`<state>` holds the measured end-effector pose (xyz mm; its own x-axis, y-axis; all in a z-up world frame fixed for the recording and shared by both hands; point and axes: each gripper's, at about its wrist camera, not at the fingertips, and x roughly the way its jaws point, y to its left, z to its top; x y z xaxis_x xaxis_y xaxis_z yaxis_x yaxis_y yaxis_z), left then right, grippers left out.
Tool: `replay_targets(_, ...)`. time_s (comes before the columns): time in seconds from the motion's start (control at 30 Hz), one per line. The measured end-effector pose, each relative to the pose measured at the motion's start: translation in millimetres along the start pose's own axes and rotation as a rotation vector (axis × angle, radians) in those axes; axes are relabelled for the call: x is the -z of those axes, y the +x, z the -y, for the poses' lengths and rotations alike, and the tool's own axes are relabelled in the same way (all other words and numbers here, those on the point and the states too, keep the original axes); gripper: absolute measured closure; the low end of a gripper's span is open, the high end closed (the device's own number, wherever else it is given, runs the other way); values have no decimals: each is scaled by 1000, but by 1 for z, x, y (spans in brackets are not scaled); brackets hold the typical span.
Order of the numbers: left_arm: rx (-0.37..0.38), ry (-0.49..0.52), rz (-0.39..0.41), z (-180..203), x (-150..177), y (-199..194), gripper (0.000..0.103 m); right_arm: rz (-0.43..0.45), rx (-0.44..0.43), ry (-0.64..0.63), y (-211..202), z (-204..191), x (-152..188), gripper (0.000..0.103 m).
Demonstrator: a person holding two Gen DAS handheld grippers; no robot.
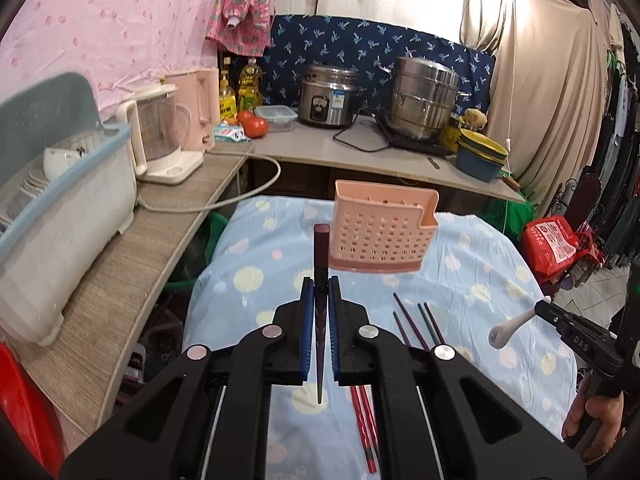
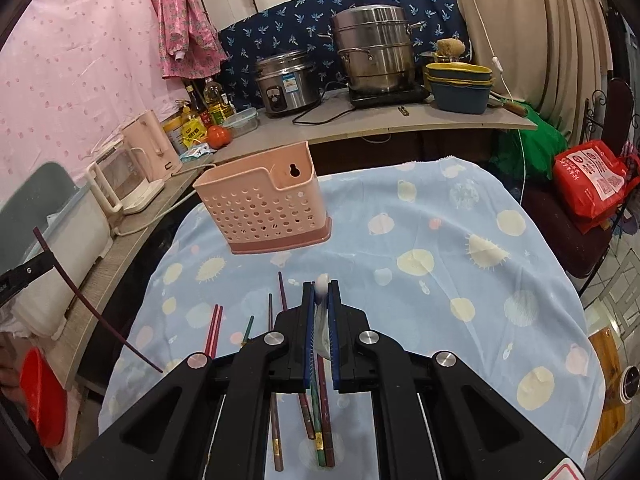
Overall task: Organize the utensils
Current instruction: 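Insert the chopstick with the left gripper while the right gripper drops the spoon into the pink holder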
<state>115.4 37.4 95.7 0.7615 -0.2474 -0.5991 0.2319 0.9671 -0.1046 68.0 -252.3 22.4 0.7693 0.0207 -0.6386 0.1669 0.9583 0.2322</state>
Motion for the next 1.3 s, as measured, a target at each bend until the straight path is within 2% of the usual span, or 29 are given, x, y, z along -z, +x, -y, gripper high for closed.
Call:
replay_targets(0.23, -5, 36, 81, 7, -50, 0, 96, 46, -33, -42, 1, -16, -41, 97)
replay_targets(0.37, 5, 54, 133, 16, -88, 6, 96, 90, -43, -70, 7, -28, -77, 97)
replay_targets(0.53, 16, 68, 210, 29, -138, 17, 96, 121, -76, -61, 27, -35, -129, 97)
replay_targets(0.67, 39, 71, 245, 41, -169, 37, 96, 130, -98, -50, 58, -41, -163, 97)
replay_targets(0.83, 59, 62, 214, 48, -182, 84, 96, 91, -114, -22, 109, -45, -179, 97)
replay_targets(1.1, 65, 37, 111, 41, -164, 154, 96, -8, -115, 2, 174, -42, -162, 96)
replay_targets(1.13, 57, 34, 107, 40, -160, 159, 93, 1, -100, 6, 176, -40, -159, 91)
replay_targets(1.17, 40, 28, 107, 40, -158, 161, 76, 7, -83, 3, 176, -39, -157, 82)
replay_targets(1.23, 14, 27, 107, 39, -152, 164, 57, 26, -78, 8, 171, -37, -154, 70)
replay_targets(1.3, -3, 21, 103, 37, -148, 165, 56, 36, -77, 9, 165, -34, -150, 70)
